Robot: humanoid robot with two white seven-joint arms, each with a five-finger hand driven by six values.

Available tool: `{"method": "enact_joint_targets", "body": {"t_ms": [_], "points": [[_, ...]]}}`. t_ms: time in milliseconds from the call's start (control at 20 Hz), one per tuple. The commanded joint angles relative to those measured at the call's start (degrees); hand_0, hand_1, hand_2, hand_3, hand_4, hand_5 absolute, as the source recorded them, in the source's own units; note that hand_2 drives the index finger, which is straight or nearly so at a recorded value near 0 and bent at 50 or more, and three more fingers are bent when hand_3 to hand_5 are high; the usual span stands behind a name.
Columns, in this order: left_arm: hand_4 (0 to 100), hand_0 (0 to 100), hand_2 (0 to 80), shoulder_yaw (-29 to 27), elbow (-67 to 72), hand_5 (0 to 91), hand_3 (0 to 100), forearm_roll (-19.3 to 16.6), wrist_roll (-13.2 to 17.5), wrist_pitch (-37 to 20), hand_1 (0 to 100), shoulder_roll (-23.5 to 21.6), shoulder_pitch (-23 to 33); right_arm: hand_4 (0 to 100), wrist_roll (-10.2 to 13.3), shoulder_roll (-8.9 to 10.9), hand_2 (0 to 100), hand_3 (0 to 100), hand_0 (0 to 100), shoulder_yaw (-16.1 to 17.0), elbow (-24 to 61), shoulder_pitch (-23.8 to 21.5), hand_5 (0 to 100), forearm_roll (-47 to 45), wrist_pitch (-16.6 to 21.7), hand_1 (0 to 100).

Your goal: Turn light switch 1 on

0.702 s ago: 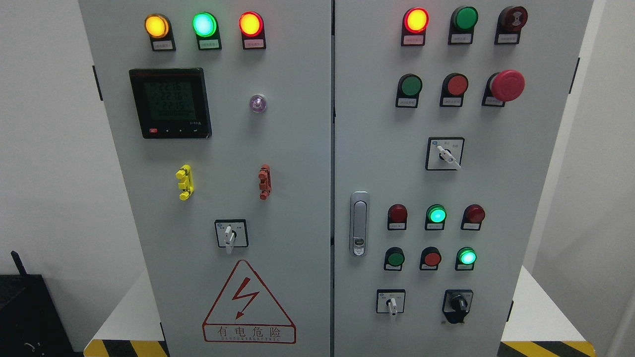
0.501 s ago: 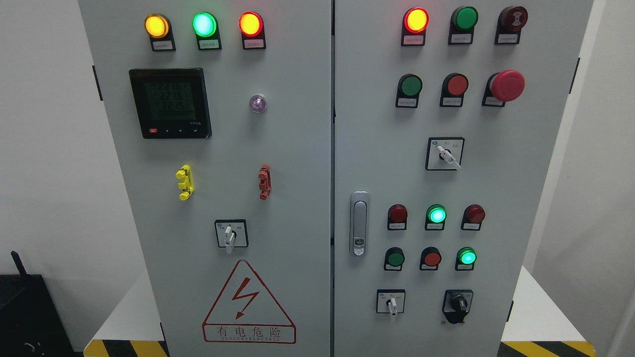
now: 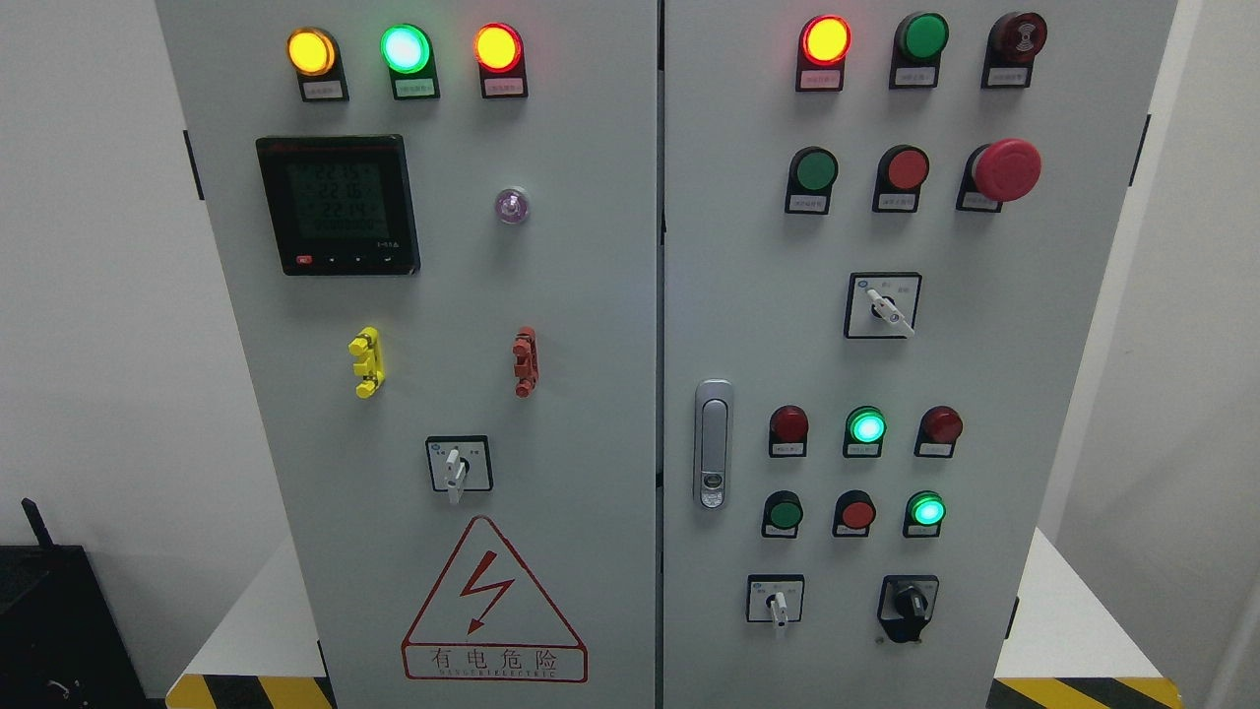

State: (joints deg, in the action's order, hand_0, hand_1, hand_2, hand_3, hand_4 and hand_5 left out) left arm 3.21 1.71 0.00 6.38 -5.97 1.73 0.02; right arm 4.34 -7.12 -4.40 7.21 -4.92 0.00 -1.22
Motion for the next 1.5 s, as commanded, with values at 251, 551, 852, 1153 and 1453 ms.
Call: {"method": "enact_joint_targets", "body": {"t_ms": [251,551,852,1153,1453], "points": [[0,26,0.0,-0.5,-18.1,0.0,0,0.5,0.0,-0.9,0,-1.2,4.5,0,0.0,0.00,0,0,0,0.0,0.0,0.0,0,-1.4,0.0,0],[0,27,0.0,-5.7,-40.1,0.0,0,0.2,0.4,-5.3,0,-3.6,10.9,0,0.0,0.00,0,0,0,0.0,0.0,0.0,0,-1.4,0.0,0],[20,27,0.0,-10.7,-55.6,0.0,7,-1.9,1.4,-16.6,5,-3.8,13.9,0,0.0,0.00,0,0,0,0.0,0.0,0.0,0,-1.4,0.0,0],[42,31,0.0,-12.6,-72.7,11.6,23,-1.0,7.0,-20.1,10,-4.5,15.9,0,0.0,0.00,0,0,0,0.0,0.0,0.0,0,-1.4,0.0,0],[63,20,22.0,-13.5,-83.3,41.6,44,4.6,7.2,-20.2,25,-4.5,14.1,0,0.0,0.00,0,0,0,0.0,0.0,0.0,0,-1.4,0.0,0]]}}
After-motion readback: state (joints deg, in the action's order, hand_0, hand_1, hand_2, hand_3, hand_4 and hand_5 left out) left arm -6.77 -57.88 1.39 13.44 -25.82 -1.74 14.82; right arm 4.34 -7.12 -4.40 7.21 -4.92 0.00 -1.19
